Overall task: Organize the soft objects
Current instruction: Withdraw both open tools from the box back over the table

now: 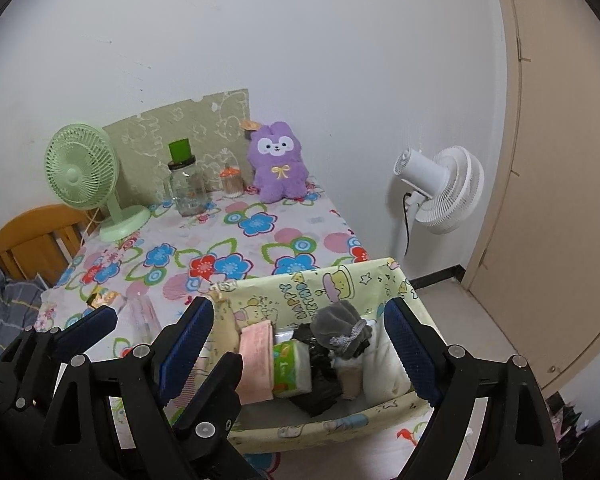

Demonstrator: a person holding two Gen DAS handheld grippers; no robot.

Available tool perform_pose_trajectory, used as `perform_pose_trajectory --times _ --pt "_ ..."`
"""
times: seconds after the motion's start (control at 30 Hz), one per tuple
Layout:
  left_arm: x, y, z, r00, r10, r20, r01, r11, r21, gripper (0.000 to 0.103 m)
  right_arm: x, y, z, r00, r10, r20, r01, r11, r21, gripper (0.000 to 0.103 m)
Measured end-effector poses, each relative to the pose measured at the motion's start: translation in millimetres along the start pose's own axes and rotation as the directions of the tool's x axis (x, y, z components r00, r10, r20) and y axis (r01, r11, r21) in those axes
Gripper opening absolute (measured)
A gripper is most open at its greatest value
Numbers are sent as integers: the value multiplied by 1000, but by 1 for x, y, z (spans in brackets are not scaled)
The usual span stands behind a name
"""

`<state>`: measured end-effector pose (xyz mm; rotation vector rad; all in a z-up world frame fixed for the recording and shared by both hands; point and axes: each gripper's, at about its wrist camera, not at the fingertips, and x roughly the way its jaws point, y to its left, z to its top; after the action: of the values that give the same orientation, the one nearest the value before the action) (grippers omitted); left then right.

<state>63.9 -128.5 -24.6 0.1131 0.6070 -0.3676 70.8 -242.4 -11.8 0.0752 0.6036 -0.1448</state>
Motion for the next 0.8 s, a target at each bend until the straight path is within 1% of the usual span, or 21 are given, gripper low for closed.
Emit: perform_pose_trajectory --times 0.3,0.4,0.5,0.8 --pt "-22 19 -3 999 26 40 -26 1000 -11 94 -17 24 0 999 18 29 -17 1000 -21 93" --pt "-28 26 -4 998 31 54 -30 999 -19 94 -23 32 1 999 21 44 -20 999 -27 97" --pt "-33 33 -5 997 37 61 -35 999 -23 94 -27 40 1 998 27 54 -26 999 -29 99" --pt "-41 56 -10 996 63 67 -61 997 -39 94 -28 66 0 997 51 57 -48 998 -47 101"
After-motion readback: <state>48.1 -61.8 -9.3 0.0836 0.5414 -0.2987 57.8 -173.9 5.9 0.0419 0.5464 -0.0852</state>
